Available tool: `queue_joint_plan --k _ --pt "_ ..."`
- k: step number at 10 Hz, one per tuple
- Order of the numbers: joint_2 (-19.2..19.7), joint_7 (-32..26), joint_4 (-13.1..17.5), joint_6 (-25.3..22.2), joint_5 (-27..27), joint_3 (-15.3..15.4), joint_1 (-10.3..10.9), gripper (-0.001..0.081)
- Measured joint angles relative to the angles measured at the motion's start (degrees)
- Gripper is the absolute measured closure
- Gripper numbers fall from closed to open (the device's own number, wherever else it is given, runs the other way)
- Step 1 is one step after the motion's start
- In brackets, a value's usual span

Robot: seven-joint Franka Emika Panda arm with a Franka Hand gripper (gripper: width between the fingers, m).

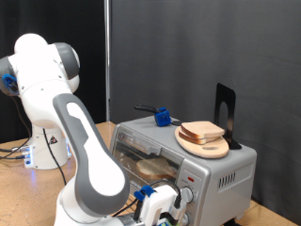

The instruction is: Make a piece of toast with the oven

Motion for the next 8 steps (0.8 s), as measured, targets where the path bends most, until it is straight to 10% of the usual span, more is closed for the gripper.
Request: queue_joint_plan --k 2,8 --pt "0.0 0.01 -0.08 0.07 0.14 0.02 0.01 0.0124" --pt "-0.23 0.01 -1.37 2.08 0.89 0.54 0.84 0.0715"
